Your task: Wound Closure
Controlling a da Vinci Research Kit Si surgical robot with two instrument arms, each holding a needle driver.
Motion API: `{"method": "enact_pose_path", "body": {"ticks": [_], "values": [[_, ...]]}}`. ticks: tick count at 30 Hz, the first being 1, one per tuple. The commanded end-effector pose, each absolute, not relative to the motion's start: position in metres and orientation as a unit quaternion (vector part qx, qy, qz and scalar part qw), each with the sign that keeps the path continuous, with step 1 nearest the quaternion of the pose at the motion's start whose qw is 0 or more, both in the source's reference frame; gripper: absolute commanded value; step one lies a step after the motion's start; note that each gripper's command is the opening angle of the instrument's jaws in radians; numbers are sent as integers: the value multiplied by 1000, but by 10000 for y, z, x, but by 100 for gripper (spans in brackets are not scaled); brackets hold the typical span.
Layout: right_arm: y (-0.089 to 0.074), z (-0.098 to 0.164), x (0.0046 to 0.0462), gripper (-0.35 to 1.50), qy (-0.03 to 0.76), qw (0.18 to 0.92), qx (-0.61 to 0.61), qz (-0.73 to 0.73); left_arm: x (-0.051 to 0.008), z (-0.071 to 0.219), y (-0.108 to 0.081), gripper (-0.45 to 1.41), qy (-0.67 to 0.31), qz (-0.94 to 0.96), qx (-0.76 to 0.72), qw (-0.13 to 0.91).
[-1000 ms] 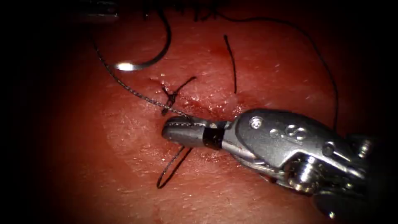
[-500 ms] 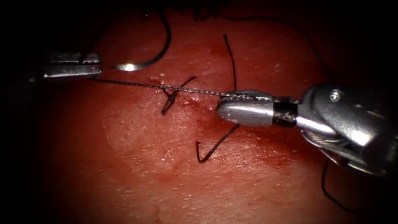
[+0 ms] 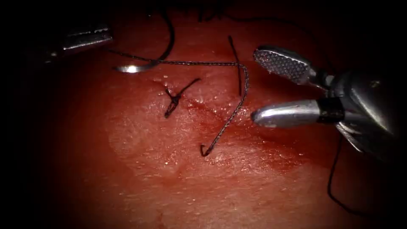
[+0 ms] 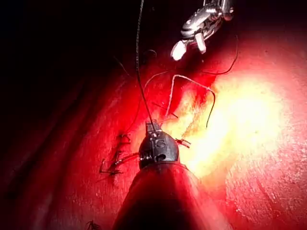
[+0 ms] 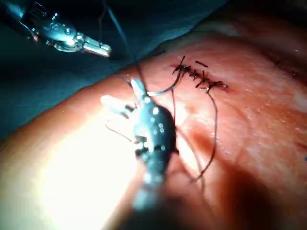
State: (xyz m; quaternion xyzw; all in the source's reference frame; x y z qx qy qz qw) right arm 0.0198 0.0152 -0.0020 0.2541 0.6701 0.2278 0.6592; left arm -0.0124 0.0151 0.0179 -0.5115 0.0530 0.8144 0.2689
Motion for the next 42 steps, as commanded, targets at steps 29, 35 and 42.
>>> {"method": "enact_pose_path", "body": {"ticks": [29,35,42], "values": [[126,55,292,-35,614,729,128,275,-158,225,137,-45,149,817,-485,273],[136,42,294,-35,632,712,99,290,-165,244,106,-45,167,817,-483,269],[136,55,315,-8,618,720,66,309,-185,215,56,-45,155,815,-494,259]]}}
